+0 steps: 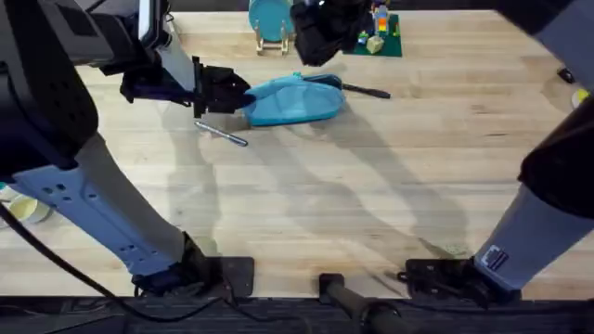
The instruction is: Unzip the bag, pick up the pens from the table one at a time and place them inside, then zip the bag closed.
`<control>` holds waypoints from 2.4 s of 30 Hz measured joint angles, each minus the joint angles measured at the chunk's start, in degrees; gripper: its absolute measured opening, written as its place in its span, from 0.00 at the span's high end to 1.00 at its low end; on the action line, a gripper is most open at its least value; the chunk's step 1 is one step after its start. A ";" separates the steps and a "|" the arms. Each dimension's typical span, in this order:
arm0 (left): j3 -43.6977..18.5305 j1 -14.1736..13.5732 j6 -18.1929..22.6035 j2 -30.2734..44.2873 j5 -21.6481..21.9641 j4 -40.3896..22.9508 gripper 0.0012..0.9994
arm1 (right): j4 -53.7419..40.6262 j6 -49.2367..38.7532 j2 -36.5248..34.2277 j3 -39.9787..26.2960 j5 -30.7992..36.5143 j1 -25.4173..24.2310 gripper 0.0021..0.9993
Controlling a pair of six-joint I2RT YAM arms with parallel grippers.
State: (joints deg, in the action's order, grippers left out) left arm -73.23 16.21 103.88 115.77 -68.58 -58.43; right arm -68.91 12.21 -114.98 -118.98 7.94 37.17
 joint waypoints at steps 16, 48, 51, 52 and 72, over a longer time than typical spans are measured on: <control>0.00 -0.33 0.00 0.00 0.28 0.13 0.96 | -1.13 -2.67 4.00 -0.61 -2.40 -1.29 0.96; 0.00 -0.55 0.00 0.00 0.66 0.13 0.96 | 10.00 -10.71 -2.53 -0.66 -8.14 -3.85 0.00; 0.00 -0.55 0.00 0.00 0.66 0.15 0.96 | 10.02 -10.47 -3.95 -0.66 -8.43 -4.09 0.01; 0.00 -0.55 0.00 0.00 0.66 0.13 0.96 | 10.02 -10.45 -4.59 -0.66 -8.48 -4.09 0.01; 0.00 -0.59 0.00 0.00 0.70 0.15 0.96 | 10.46 -1.39 -10.88 -0.66 -9.29 -4.09 0.07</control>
State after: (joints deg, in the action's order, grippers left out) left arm -73.23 15.62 103.88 115.77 -67.88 -58.28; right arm -58.46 10.81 -125.86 -119.63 -1.34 33.08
